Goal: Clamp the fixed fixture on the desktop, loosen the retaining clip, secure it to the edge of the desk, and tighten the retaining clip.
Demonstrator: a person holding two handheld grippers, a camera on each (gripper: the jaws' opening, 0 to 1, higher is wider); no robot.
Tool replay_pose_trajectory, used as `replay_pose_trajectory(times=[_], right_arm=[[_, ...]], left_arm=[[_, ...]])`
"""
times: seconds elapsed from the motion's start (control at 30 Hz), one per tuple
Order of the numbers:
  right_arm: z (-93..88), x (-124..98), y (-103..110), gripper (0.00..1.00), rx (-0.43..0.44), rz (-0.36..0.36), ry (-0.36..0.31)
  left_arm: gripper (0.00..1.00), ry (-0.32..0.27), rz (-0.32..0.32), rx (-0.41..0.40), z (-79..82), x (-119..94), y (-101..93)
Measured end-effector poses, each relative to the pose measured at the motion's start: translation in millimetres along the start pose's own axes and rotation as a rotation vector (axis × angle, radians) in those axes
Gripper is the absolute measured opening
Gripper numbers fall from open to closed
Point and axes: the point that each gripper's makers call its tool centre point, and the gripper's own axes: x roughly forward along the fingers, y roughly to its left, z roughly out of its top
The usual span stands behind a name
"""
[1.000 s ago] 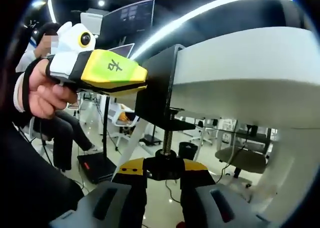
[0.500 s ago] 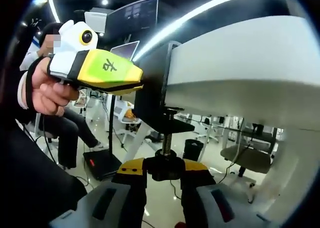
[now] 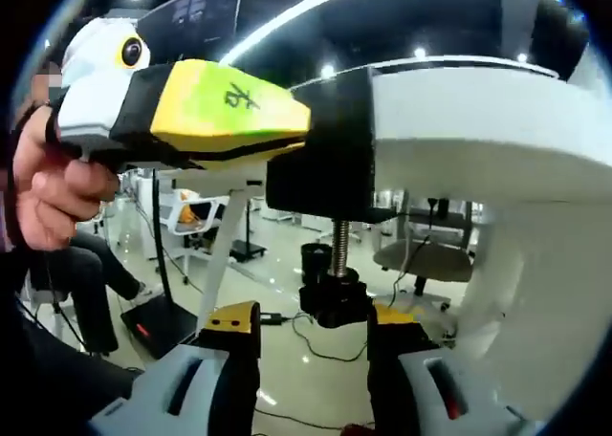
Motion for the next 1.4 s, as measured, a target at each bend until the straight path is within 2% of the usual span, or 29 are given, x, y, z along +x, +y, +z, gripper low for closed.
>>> replay_pose_trajectory(times=[0.07,0.13,0.27,0.3,0.33,0.5,0.6,0.7,0.73,0.87,0.93,1.0,1.1,1.2,1.4], right_arm=[[-0.5,-2,3,0.50,0.022,-0.063,0.013],[-0.5,3,-7,0.55,0.022,-0.146,0.012],[8.1,-4,-22,0.55,-0.013,-0.306,-0.012],[8.6,-4,-31,0.55,0.000,-0.365,-0.011],[9.7,-5,-34,0.55,0.004,-0.390,-0.017],[2.0,9,-25,0.55,0.013,-0.424,0.008],[4.6,15,-30,0.53,-0.008,-0.463,0.007],[1.2,20,-38,0.45,0.021,-0.491,0.028],[1.2,20,-39,0.41,0.023,-0.496,0.029],[7.5,14,-40,0.27,-0.009,-0.524,0.006],[7.9,14,-41,0.26,-0.016,-0.530,0.006],[8.4,14,-40,0.26,-0.017,-0.522,0.010],[8.5,16,-38,0.25,-0.007,-0.467,0.014],[10.2,21,-29,0.24,0.008,-0.329,-0.005],[11.1,25,-21,0.24,-0.078,-0.023,-0.027]], left_arm=[[0.01,0.001,-0.009,0.007,0.0,1,1.4],[0.01,0.002,-0.024,0.015,0.1,1,3.2],[0.01,0.011,-0.051,0.020,-0.1,0,0.4],[0.01,0.009,-0.056,0.019,-0.6,0,0.4],[0.01,0.005,-0.061,0.020,-1.2,-1,-0.5],[0.01,0.003,-0.081,0.014,-0.7,-1,-1.2],[0.01,0.002,-0.093,0.035,-0.4,-4,-8.5],[0.01,-0.004,-0.093,0.031,-0.7,-4,-6.6],[0.01,-0.007,-0.093,0.032,-0.1,-6,-11.8],[0.01,-0.009,-0.101,0.025,0.3,-5,-10.5],[0.01,-0.009,-0.102,0.028,0.2,-4,-8.4],[0.01,-0.010,-0.100,0.031,0.2,-4,-9.9],[0.01,-0.014,-0.088,0.043,0.1,-5,-13.3],[0.01,-0.015,-0.085,0.034,-1.3,-4,-1.0],[0.01,-0.005,-0.074,0.050,-1.6,-2,0.4]])
